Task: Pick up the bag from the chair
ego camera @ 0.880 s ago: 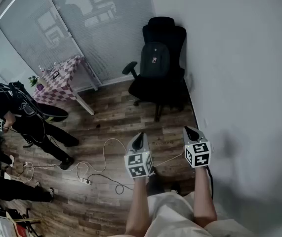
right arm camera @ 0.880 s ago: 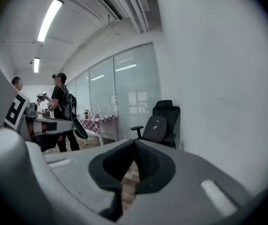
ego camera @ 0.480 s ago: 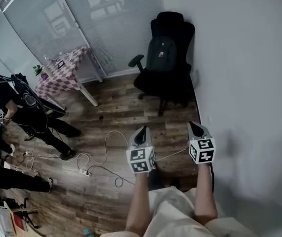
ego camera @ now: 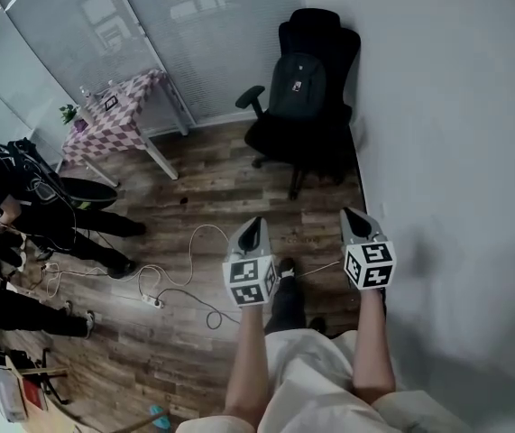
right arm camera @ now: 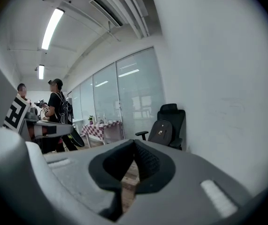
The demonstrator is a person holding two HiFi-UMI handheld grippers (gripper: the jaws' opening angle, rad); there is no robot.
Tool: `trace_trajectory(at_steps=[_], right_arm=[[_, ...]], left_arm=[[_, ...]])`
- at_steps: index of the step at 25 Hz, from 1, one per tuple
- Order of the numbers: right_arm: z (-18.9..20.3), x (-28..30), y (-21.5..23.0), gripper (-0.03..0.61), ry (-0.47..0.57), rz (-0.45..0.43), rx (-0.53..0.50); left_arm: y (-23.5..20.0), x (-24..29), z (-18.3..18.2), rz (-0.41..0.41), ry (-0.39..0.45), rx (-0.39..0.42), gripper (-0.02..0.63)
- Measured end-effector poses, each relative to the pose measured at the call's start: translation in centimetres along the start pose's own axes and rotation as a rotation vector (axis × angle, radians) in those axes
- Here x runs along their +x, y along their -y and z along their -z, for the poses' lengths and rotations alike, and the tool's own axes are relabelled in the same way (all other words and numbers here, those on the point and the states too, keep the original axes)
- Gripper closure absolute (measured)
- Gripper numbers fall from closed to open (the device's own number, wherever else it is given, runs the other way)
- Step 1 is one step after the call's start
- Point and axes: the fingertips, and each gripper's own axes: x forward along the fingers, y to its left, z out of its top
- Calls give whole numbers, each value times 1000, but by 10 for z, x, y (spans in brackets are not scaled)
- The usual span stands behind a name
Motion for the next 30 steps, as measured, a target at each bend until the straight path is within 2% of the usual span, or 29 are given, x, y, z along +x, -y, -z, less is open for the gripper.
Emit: trace_trajectory(at_steps=[4, 8, 14, 20, 24, 30], right_arm=[[-11, 16, -4, 578, 30, -63, -45], [-24, 32, 8, 578, 70, -74, -40], [-44, 84, 58, 578, 127, -33, 14], [-45, 159, 92, 578, 69, 3, 85], [-51, 215, 100, 578, 66, 1, 139], [-89, 294, 112, 578, 109, 61, 158]], left_arm=[[-17, 15, -4, -43, 25, -29, 606], [-23, 42, -10, -54, 37, -41, 606], [-29, 116, -15, -28, 27, -42, 606], [-42, 191, -28, 17, 1, -15, 606], [-70, 241, -39, 45, -13, -23, 606], [-127, 319, -60, 86, -49, -32, 606]])
